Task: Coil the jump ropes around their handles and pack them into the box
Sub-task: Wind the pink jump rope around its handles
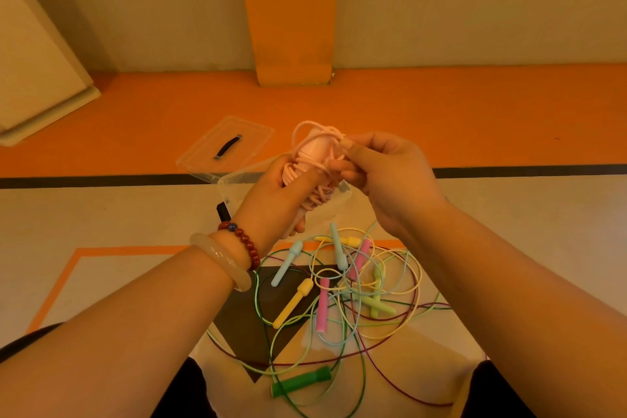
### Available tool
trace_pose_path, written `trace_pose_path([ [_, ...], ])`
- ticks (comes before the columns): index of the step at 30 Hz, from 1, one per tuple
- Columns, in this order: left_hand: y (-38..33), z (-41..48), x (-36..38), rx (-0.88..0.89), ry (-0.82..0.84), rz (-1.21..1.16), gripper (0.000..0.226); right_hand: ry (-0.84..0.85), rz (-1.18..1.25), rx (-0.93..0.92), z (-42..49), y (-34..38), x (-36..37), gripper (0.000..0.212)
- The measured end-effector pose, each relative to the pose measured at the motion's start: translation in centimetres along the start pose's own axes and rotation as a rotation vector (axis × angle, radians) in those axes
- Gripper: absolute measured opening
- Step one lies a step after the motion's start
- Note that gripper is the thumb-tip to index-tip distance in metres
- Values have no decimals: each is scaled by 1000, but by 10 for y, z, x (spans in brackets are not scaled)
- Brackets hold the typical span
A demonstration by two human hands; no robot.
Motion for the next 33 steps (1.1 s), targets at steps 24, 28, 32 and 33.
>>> trace_pose_path([
  [24,11,8,-8,-115,-124,-112,23,-22,-742,-758,-17,9,14,15],
  [28,12,9,-8,-87,-144,-76,23,-45,-784,-773,-18,4,14,12],
  [32,15,9,-7,-104,-169,-86,20,-80,-776,-783,-21,-5,15,14],
  [33,15,9,-6,-104,-170,-96,19,-88,-756,-774,-22,-8,15,15],
])
Point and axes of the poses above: each hand's wrist, its own z-axis towards the middle knuckle, its own x-axis out of the palm, y = z × x, the point moved 7 cm from there along z, towards the middle knuckle, and after that the axes turned 7 degrees about -y, right-handed, at the moved point
